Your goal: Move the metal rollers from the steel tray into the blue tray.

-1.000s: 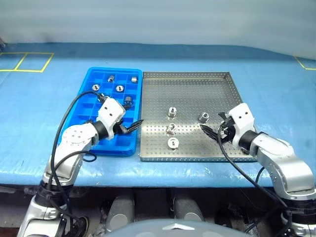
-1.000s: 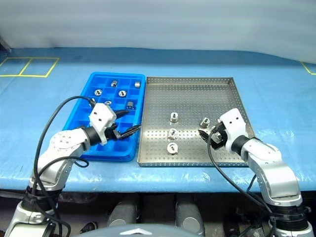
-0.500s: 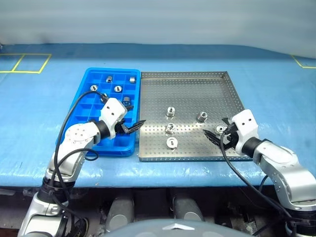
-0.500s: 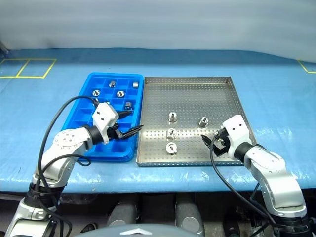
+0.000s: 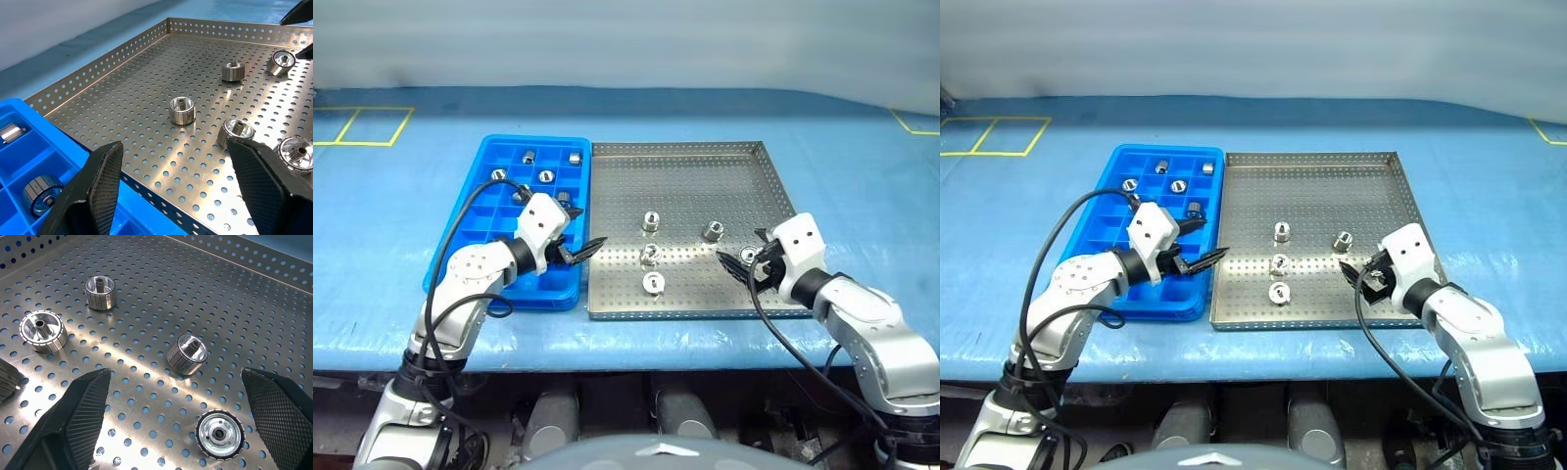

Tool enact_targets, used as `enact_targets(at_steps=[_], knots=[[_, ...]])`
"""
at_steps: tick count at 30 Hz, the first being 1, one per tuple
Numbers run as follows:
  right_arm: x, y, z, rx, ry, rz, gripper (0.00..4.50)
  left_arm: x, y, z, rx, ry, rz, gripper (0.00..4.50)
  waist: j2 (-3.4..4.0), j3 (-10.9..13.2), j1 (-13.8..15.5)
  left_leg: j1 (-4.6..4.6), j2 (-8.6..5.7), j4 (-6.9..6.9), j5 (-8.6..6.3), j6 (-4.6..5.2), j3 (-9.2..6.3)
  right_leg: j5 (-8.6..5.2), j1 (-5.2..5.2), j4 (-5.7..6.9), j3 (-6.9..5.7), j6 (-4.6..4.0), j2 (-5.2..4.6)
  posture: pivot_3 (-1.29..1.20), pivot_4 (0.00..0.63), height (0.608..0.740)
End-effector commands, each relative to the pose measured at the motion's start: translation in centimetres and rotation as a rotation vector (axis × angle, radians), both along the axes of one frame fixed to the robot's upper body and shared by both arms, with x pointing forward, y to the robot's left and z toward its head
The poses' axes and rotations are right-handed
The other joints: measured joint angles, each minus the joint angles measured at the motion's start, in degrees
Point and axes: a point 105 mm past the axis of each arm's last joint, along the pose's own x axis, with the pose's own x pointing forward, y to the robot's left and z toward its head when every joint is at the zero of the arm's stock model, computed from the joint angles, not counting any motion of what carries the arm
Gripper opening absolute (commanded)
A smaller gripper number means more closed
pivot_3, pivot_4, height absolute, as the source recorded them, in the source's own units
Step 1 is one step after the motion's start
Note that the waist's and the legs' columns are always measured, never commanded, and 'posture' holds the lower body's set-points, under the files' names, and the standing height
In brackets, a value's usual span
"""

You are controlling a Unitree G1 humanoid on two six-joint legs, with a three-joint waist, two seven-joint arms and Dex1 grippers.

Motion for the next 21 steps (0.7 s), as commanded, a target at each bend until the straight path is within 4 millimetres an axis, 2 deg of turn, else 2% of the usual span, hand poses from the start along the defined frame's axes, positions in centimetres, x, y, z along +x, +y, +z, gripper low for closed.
enact_targets(at_steps=[1,8,14,18,21], knots=[[0.2,0.2,0.9,-0.002,-0.045,0.014,4.49,-0.2,0.3,1.1,0.0,-0.039,0.008,3.69,0.0,0.0,0.03,0.0,0.0,0.0,0.0,0.0,0.0,0.0,0.0,0.0,0.0,0.0,0.0,0.0,0.15,0.74],[0.5,0.4,0.8,0.001,-0.045,0.027,4.49,-0.5,-0.8,0.8,-0.031,-0.016,-0.019,3.69,0.0,0.0,0.26,0.0,0.0,0.01,0.0,0.0,0.0,0.0,0.01,-0.01,0.0,0.0,0.0,0.01,0.15,0.74],[0.3,0.2,0.6,-0.001,-0.049,0.007,4.49,-2.2,-4.8,1.2,-0.095,0.033,-0.223,3.69,0.0,0.0,0.32,-0.01,-0.01,0.01,0.0,0.0,0.0,0.0,0.01,-0.01,0.01,0.01,0.0,-0.02,0.15,0.74],[0.0,0.0,0.6,0.001,-0.062,-0.017,4.49,-1.9,-5.9,-1.2,0.015,0.169,-0.256,3.69,0.0,0.0,0.1,0.0,-0.02,0.09,0.0,0.0,-0.01,0.02,0.05,0.01,0.01,0.03,0.01,-0.06,0.15,0.74],[-0.2,0.0,0.6,0.008,-0.072,-0.032,4.49,-1.6,-6.6,-1.7,0.042,0.221,-0.277,3.69,0.01,0.0,-0.86,0.01,-0.02,0.1,0.0,0.0,0.01,0.02,0.05,0.01,0.03,0.04,0.01,-0.09,0.15,0.74]])
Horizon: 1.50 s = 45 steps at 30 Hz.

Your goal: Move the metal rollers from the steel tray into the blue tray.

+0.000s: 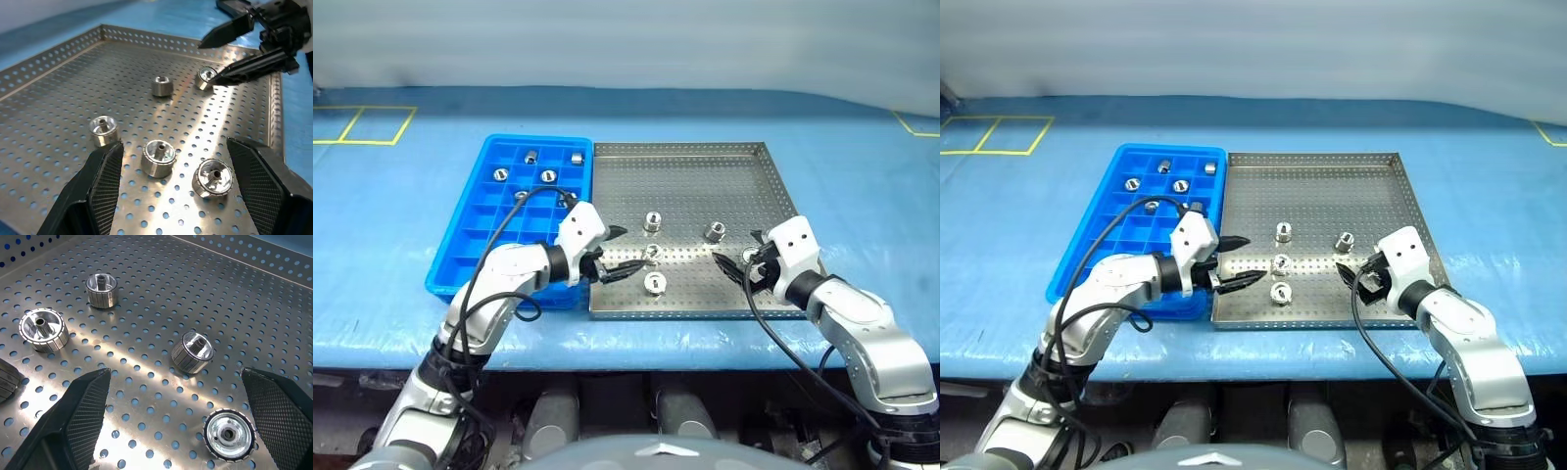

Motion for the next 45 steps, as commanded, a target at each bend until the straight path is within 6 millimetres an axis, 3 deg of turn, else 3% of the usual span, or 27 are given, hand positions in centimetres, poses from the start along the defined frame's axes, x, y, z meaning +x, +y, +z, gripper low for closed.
enact_targets(at_steps=[1,10,21,26,28,32,38,41,45], knots=[[-0.1,0.0,1.6,0.002,-0.081,-0.019,4.49,0.5,-0.7,-0.2,0.039,0.031,-0.019,3.69,0.0,0.0,-0.66,-0.01,0.0,0.0,0.0,0.0,0.0,0.0,-0.01,0.01,0.0,0.0,0.0,-0.1,0.15,0.74],[-0.8,0.5,1.0,0.023,-0.088,-0.041,4.49,0.5,-2.5,-3.1,0.111,0.125,-0.078,3.69,0.03,-0.02,-2.39,0.0,0.0,-0.02,0.0,0.0,0.03,0.0,-0.03,0.02,0.06,0.01,0.02,-0.16,0.15,0.74],[-0.8,0.3,1.1,0.02,-0.102,-0.066,4.49,0.3,-2.4,-5.9,0.202,0.16,-0.059,3.69,0.05,-0.03,-3.56,0.02,0.0,-0.01,0.0,0.0,0.07,0.01,-0.03,0.06,0.12,0.01,0.02,-0.17,0.15,0.74],[-0.7,0.4,1.1,0.018,-0.101,-0.066,4.5,-0.1,-2.8,-5.6,0.148,0.18,-0.067,2.03,0.06,-0.04,-3.82,0.02,0.0,-0.01,0.0,0.0,0.07,0.01,-0.03,0.06,0.13,0.02,0.02,-0.16,0.15,0.74],[-0.6,0.5,1.0,0.016,-0.1,-0.064,4.5,-0.2,-2.6,-5.5,0.142,0.183,-0.064,1.8,0.07,-0.04,-3.84,0.03,0.0,-0.01,0.0,0.0,0.08,0.01,-0.03,0.06,0.13,0.02,0.02,-0.15,0.15,0.74],[-0.4,0.9,1.0,0.019,-0.1,-0.052,4.5,-0.1,-1.9,-4.2,0.083,0.16,-0.037,1.8,0.08,-0.05,-3.95,0.04,0.0,-0.01,0.0,0.0,0.09,0.02,-0.03,0.09,0.16,0.03,0.03,-0.13,0.15,0.74],[-0.9,3.2,0.6,0.046,-0.036,0.088,4.5,-0.9,-0.3,1.3,-0.098,0.024,0.001,1.8,0.07,-0.04,-3.51,0.02,0.01,-0.01,0.0,0.0,0.09,0.02,-0.03,0.07,0.16,0.02,0.02,-0.08,0.15,0.74],[-0.6,4.1,1.4,0.059,-0.061,0.134,4.5,-0.2,2.6,4.0,-0.152,-0.085,0.15,1.8,0.08,-0.05,-3.46,0.05,0.02,-0.03,0.0,0.0,0.11,0.02,-0.04,0.08,0.18,0.03,0.02,-0.04,0.15,0.74],[0.0,4.8,1.3,0.061,-0.055,0.159,4.5,3.1,9.2,5.7,-0.193,-0.183,0.658,1.8,0.07,-0.04,-2.19,0.13,0.04,-0.01,0.02,0.03,0.09,0.02,0.03,0.11,0.16,0.03,0.05,0.03,0.15,0.74]])
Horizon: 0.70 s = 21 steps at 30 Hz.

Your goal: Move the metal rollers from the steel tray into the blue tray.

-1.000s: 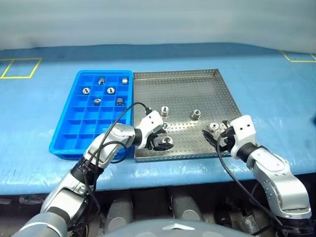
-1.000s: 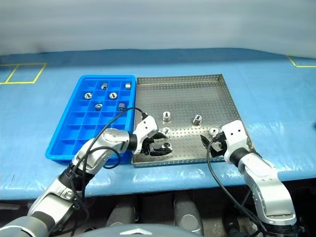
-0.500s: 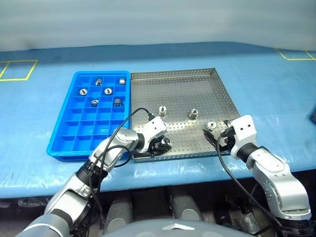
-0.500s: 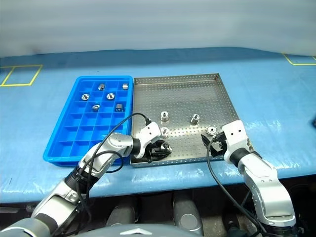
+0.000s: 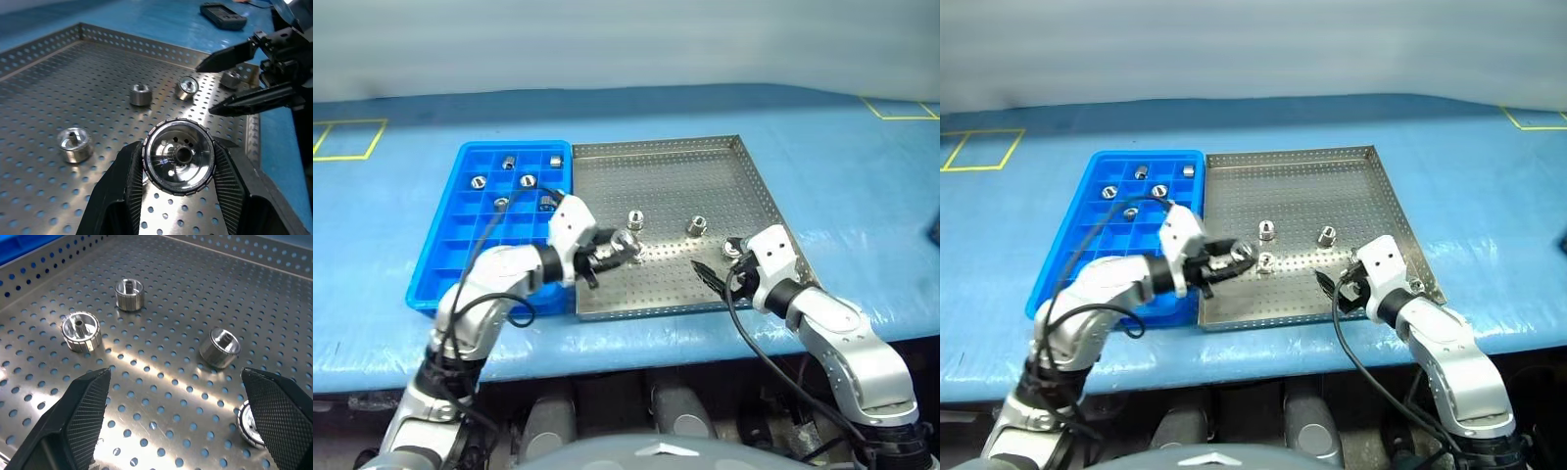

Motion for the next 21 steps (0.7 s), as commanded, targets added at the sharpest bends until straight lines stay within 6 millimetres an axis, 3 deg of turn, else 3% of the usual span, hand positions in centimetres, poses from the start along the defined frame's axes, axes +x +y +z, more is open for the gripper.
enact_targets(at_steps=[1,5,7,11,21], knots=[[0.2,0.7,0.7,0.002,-0.025,0.029,4.5,2.3,5.9,1.6,-0.026,-0.065,0.456,1.8,-0.02,0.01,1.15,0.04,0.0,0.01,0.0,0.01,0.0,0.0,0.06,-0.01,-0.01,0.01,0.0,0.04,0.15,0.74],[0.3,1.2,0.5,0.005,-0.013,0.053,4.5,2.7,13.1,1.0,0.042,-0.093,0.961,1.8,-0.08,0.03,2.66,0.02,-0.05,0.02,0.0,0.0,-0.06,0.03,0.12,-0.09,-0.02,0.06,-0.03,0.09,0.15,0.74],[0.4,1.4,0.4,0.003,-0.008,0.061,4.5,2.4,14.5,0.4,0.061,-0.082,1.067,1.8,-0.1,0.05,3.54,-0.03,-0.05,0.0,0.0,0.0,-0.08,0.05,0.1,-0.13,-0.04,0.07,-0.03,0.11,0.15,0.74],[0.6,2.0,0.7,0.024,-0.009,0.08,4.5,2.3,15.0,-1.8,0.053,0.012,1.171,1.8,-0.14,0.05,5.55,-0.06,-0.08,0.05,0.0,-0.01,-0.13,0.05,0.12,-0.14,-0.11,0.07,-0.06,0.12,0.15,0.74],[0.2,2.9,0.4,0.047,0.004,0.101,4.5,3.4,14.9,-3.4,-0.009,0.053,1.223,1.8,-0.18,0.05,5.96,-0.14,-0.09,0.25,0.0,-0.02,-0.21,0.06,0.14,-0.11,-0.2,0.08,-0.06,0.1,0.15,0.74]])
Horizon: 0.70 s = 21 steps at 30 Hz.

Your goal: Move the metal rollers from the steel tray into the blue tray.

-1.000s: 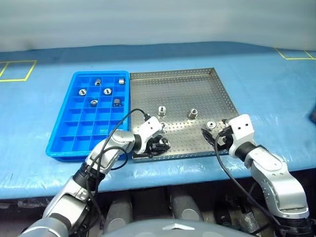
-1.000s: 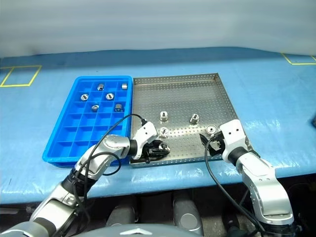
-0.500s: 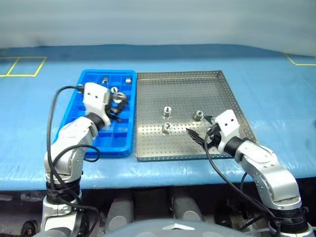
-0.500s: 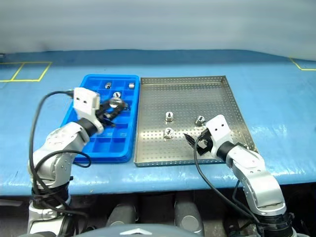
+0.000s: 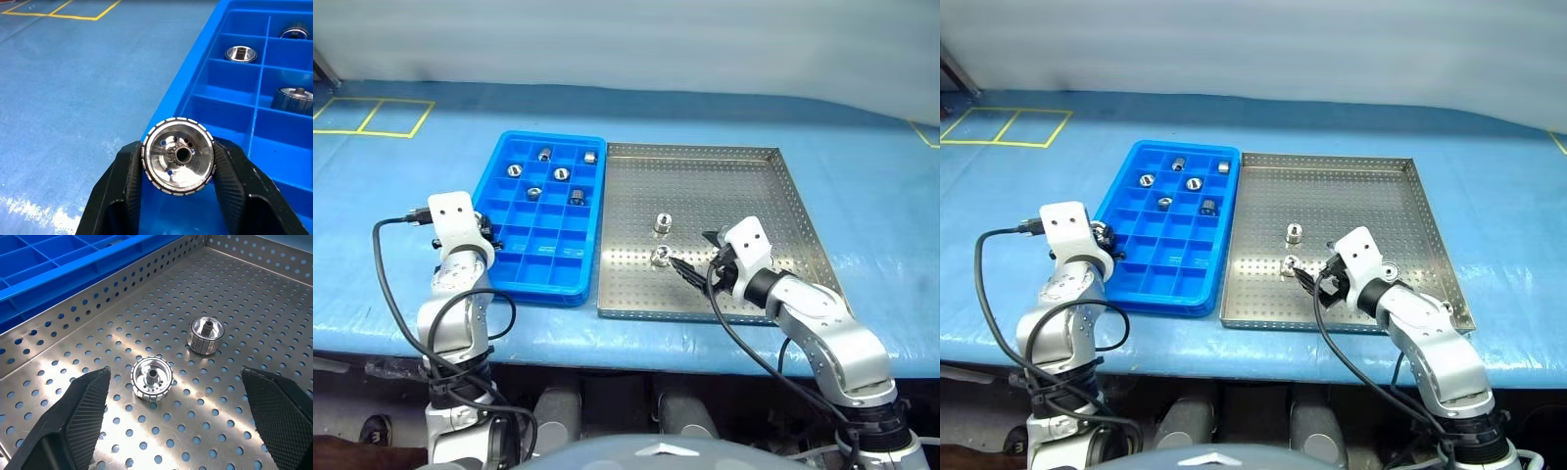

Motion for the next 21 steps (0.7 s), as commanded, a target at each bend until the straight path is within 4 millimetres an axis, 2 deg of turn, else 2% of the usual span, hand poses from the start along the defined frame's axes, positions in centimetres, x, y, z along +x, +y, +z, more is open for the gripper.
enact_targets(at_steps=[1,9,12,13,15,19,21], knots=[[-0.1,0.6,1.1,0.024,-0.04,0.016,4.5,0.9,-0.1,1.4,-0.001,-0.081,0.006,1.8,0.0,0.0,-0.04,0.0,0.0,0.01,0.0,0.0,0.0,0.0,0.0,0.0,0.0,0.0,0.0,0.1,0.15,0.74],[-0.3,0.6,1.0,0.024,-0.043,0.002,4.5,2.0,-0.8,1.6,-0.001,-0.1,-0.039,1.8,0.0,0.0,-0.45,-0.02,0.0,0.01,0.0,0.0,0.0,0.01,0.0,-0.01,-0.01,0.0,0.0,0.07,0.15,0.74],[-0.2,0.4,1.0,0.022,-0.047,-0.015,4.5,2.3,-0.7,1.9,0.0,-0.116,-0.018,2.73,0.0,0.0,-0.79,-0.02,0.0,0.02,0.0,0.0,0.0,0.01,0.0,-0.01,-0.01,0.01,-0.01,0.06,0.15,0.74],[-0.2,0.5,0.9,0.022,-0.046,-0.015,4.5,2.4,-0.9,2.0,-0.014,-0.13,-0.018,3.18,0.0,0.0,-0.83,-0.02,0.0,0.02,0.0,0.0,0.0,0.01,0.0,-0.01,-0.01,0.01,0.0,0.06,0.15,0.74],[-0.3,0.7,0.9,0.027,-0.047,-0.011,4.5,2.5,-1.6,2.4,-0.039,-0.162,-0.04,3.72,0.0,0.0,-0.88,-0.02,0.0,0.03,0.0,0.0,0.0,0.01,0.0,0.0,-0.01,0.01,-0.01,0.05,0.15,0.74],[-0.3,0.6,0.9,0.025,-0.049,-0.021,4.5,2.6,-2.9,3.3,-0.066,-0.251,-0.084,3.72,0.0,0.0,-0.94,-0.02,0.0,0.02,0.0,0.0,0.0,0.01,0.0,-0.01,0.0,0.02,-0.01,0.05,0.15,0.74],[-0.3,0.4,0.9,0.021,-0.051,-0.027,4.5,2.8,-4.8,4.3,-0.103,-0.321,-0.176,3.72,0.0,0.0,-0.95,-0.03,0.0,0.02,0.0,0.0,0.0,0.01,0.0,-0.01,0.0,0.02,0.0,0.04,0.15,0.74]])
